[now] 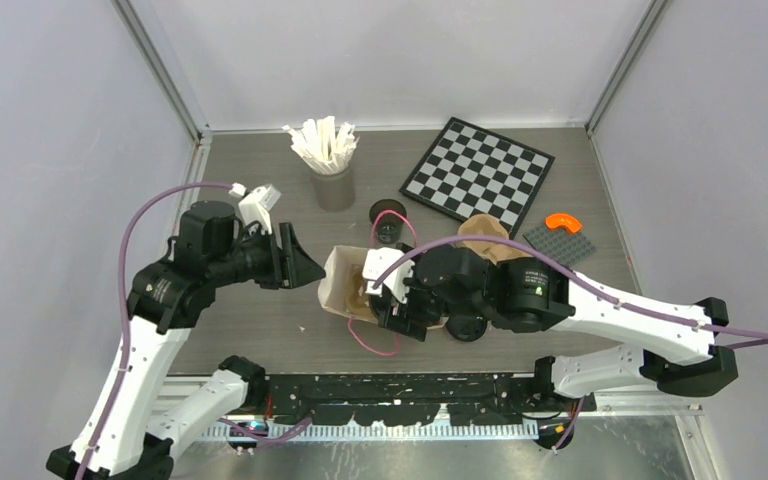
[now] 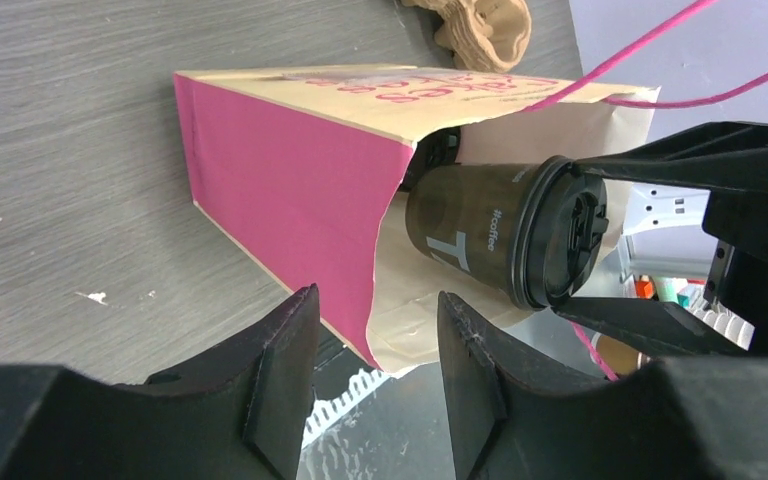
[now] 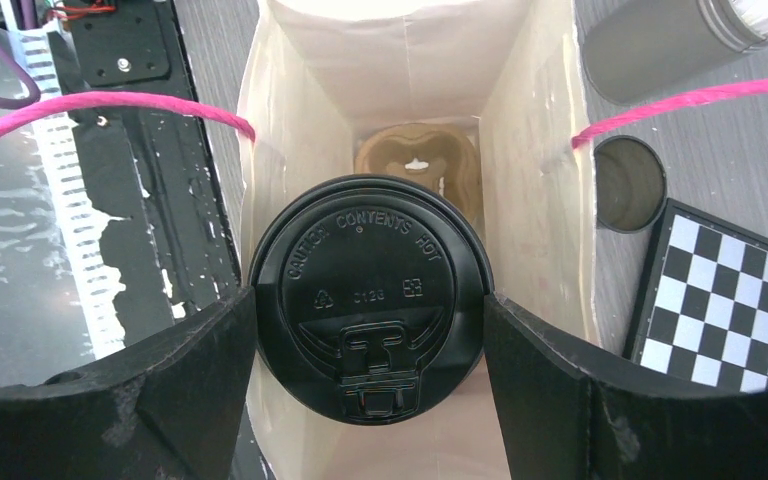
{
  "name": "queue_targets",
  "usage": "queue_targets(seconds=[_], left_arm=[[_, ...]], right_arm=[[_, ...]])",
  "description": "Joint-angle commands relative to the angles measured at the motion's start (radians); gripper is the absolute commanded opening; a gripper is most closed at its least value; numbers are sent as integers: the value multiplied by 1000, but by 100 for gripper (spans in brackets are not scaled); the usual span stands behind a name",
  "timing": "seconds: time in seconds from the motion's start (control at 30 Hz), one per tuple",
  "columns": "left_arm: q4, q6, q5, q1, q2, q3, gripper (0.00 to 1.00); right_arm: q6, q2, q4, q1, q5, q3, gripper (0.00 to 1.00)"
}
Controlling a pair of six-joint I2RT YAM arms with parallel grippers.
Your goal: Pack the takeout coffee
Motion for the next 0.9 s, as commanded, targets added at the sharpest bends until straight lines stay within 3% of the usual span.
queue_targets(seconds=[0.0,0.13,0.3,0.5,0.7,0.87], left_arm=[[145,3,86,-1,2,-62,49],[210,-8,152,-1,-18,-124,49],[226,2,127,-1,-36,-165,44],[217,32,151,-1,-58,-181,25],[250,118,199,-2,-92,-214,0],[356,178,263,-1,-128,-263,0]], right_arm=[[-41,-26,52,45,94,-13,75],[-57,-39,74,93,136,-47,75],[-61,-37,75,137,164,-72,75],[-62,-18,81,159,196,-77,74],[-91,-28,150,160,180,-108,74],[-129,-1,127,159,192,-75,74]])
